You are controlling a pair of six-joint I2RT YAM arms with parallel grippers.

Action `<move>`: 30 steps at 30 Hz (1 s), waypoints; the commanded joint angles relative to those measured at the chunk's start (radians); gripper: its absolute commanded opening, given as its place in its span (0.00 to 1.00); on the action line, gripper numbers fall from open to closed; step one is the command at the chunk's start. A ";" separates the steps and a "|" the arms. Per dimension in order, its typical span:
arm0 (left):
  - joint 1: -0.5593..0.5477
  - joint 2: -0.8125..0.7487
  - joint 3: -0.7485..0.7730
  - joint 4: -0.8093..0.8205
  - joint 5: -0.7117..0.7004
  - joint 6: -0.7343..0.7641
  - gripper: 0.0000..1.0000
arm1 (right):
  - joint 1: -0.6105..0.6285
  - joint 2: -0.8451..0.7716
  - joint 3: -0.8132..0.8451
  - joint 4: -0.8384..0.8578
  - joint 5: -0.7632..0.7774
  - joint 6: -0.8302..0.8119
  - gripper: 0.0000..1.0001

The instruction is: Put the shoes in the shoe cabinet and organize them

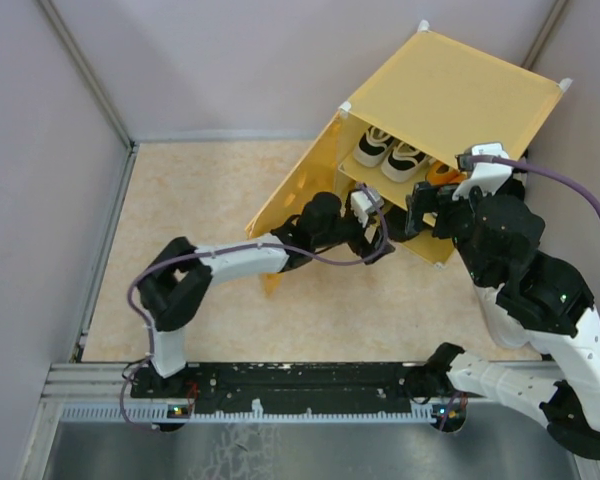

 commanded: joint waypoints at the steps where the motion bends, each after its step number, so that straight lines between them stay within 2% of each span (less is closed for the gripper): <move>1: -0.019 -0.237 -0.005 -0.114 0.024 0.078 1.00 | -0.004 0.002 0.036 0.022 0.013 0.002 0.98; 7: -0.022 -0.516 -0.011 -0.166 0.043 0.111 1.00 | -0.004 -0.010 0.079 0.029 0.069 0.001 0.98; 16: -0.023 -0.813 0.010 -0.309 -0.197 0.188 0.98 | -0.004 -0.033 0.222 0.137 0.106 -0.037 0.98; 20: -0.022 -0.920 -0.010 -0.350 -0.400 0.200 0.94 | -0.004 -0.005 0.283 0.139 0.077 -0.044 0.98; 25: -0.015 -0.971 -0.086 -0.373 -0.825 0.201 0.86 | -0.004 0.030 0.293 0.139 0.034 -0.042 0.98; 28: 0.015 -0.969 -0.102 -0.395 -0.946 0.139 0.78 | -0.004 0.048 0.301 0.129 0.015 -0.040 0.98; 29: 0.034 -0.967 -0.105 -0.413 -0.962 0.112 0.73 | -0.004 0.051 0.303 0.127 0.010 -0.040 0.98; 30: 0.054 -0.965 -0.109 -0.429 -0.972 0.079 0.72 | -0.004 0.054 0.304 0.126 0.004 -0.038 0.98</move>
